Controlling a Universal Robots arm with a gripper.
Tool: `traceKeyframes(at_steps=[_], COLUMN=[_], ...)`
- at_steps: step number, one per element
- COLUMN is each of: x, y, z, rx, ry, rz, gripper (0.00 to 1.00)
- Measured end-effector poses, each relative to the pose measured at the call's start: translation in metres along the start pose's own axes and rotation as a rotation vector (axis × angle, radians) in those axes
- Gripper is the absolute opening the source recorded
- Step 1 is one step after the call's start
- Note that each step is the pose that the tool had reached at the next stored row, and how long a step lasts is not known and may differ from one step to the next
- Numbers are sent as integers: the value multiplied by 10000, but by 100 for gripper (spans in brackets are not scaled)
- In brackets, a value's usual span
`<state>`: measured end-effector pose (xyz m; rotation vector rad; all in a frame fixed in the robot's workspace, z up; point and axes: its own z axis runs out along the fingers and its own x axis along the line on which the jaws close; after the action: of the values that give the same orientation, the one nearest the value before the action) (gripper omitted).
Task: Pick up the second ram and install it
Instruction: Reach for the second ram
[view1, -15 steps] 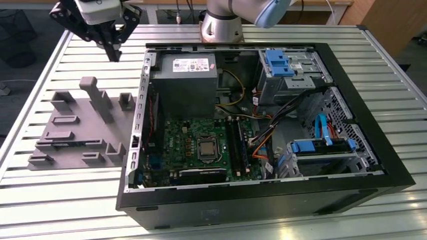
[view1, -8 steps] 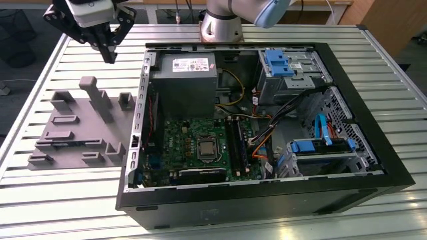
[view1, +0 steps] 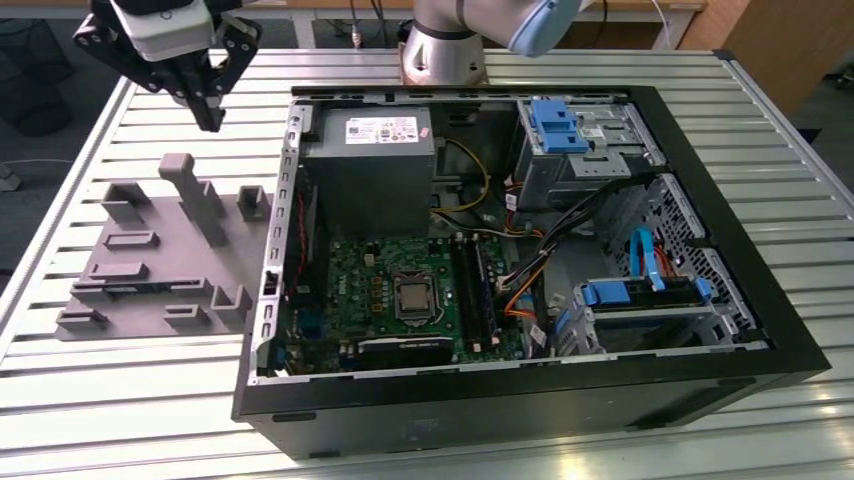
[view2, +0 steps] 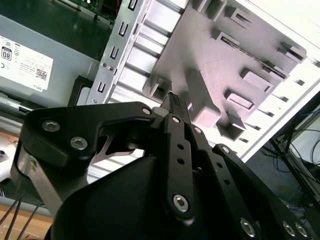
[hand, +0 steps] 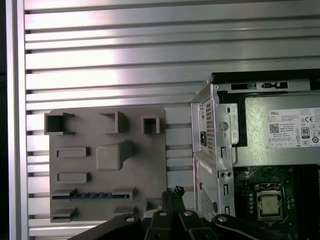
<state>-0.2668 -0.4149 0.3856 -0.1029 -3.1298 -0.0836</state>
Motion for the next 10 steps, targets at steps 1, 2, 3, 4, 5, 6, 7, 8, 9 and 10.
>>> traceKeyframes(at_steps=[1,2,3,4,5,6,7,8,9,10], x=[11,25,36,47,59,69,79,89,99,109], y=[-3,-7,-10,-13,-16,-19,-22,-25,-28,-31], z=[1,2,3,4,4,4,5,6,6,7], rx=[0,-1,-1,-1,0,0,0,-1,-1,-1], ry=[0,0,0,0,1,1,1,0,0,1], rz=[0,0,0,0,0,0,-1,0,0,-1], gripper=[11,11,11,11,11,11,11,11,11,11])
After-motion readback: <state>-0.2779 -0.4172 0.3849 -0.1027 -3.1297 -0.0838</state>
